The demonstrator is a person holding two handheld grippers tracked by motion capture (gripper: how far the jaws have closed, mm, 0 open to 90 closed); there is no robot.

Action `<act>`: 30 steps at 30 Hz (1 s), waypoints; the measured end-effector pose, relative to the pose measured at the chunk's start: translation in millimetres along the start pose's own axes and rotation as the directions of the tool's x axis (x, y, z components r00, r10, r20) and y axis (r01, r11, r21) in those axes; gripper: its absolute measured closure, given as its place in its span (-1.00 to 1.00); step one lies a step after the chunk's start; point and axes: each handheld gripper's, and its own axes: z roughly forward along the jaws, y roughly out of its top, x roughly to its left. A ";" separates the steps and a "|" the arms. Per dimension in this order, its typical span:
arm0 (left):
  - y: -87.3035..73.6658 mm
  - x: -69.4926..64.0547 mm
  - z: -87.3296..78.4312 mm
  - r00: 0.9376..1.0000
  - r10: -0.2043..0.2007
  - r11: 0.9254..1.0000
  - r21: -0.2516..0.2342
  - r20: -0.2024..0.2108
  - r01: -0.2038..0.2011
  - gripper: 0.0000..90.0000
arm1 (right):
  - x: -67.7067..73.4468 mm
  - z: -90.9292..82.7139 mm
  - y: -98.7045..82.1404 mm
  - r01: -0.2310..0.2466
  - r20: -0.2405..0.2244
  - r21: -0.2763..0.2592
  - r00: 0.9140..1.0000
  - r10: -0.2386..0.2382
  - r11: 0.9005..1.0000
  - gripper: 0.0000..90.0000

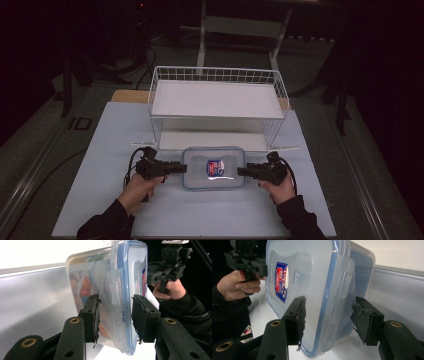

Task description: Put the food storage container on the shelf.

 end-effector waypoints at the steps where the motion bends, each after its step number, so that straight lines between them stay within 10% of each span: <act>1: 0.0 -1.1 -0.1 1.000 0.001 1.000 0.000 -0.004 -0.001 0.30 | 0.4 -0.4 0.1 0.004 0.000 0.004 1.000 -0.004 1.000 0.03; 30: 33.0 -13.3 19.4 0.986 0.133 0.984 -0.105 -0.101 -0.144 0.27 | -5.3 -22.6 34.8 0.062 0.061 -0.086 0.996 -0.057 0.994 0.08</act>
